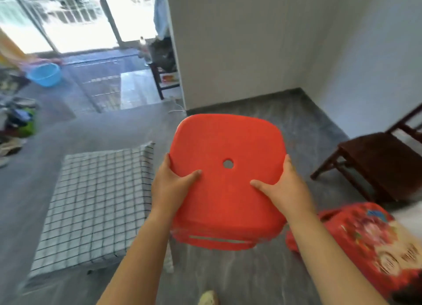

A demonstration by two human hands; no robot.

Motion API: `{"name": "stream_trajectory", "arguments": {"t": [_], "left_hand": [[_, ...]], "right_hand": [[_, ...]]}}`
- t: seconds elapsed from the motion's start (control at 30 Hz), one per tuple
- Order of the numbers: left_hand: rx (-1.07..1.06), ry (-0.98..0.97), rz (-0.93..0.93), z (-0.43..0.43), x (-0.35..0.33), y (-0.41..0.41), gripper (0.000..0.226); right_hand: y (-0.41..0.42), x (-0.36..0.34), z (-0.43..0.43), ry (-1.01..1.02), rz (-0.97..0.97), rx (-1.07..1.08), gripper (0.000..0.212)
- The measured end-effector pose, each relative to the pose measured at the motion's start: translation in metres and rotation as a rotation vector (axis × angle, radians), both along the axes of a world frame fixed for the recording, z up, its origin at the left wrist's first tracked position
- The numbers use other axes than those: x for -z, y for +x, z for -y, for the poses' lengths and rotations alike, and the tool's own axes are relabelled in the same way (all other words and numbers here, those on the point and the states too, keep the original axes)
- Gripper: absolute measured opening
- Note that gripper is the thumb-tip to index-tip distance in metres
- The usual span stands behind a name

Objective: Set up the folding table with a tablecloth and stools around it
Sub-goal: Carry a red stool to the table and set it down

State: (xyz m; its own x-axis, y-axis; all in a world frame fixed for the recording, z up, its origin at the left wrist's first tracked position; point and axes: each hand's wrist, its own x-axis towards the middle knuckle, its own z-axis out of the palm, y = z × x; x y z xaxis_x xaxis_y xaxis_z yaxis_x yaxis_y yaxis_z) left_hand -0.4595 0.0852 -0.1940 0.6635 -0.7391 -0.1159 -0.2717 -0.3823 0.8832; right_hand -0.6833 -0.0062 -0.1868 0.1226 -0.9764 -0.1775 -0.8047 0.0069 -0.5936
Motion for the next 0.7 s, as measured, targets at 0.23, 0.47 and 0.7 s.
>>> {"name": "stream_trajectory", "arguments": {"t": [0.23, 0.47, 0.7], "left_hand": [[-0.100, 0.034, 0.105, 0.072, -0.015, 0.112, 0.061], [-0.260, 0.037, 0.102, 0.177, -0.016, 0.194, 0.066], [-0.500, 0.010, -0.013, 0.270, -0.020, 0.278, 0.072]], "right_hand": [[0.117, -0.011, 0.100, 0.016, 0.053, -0.150, 0.115], [0.223, -0.012, 0.240, 0.014, 0.052, -0.313, 0.114], [0.347, -0.041, 0.370, -0.057, 0.013, -0.538, 0.113]]}}
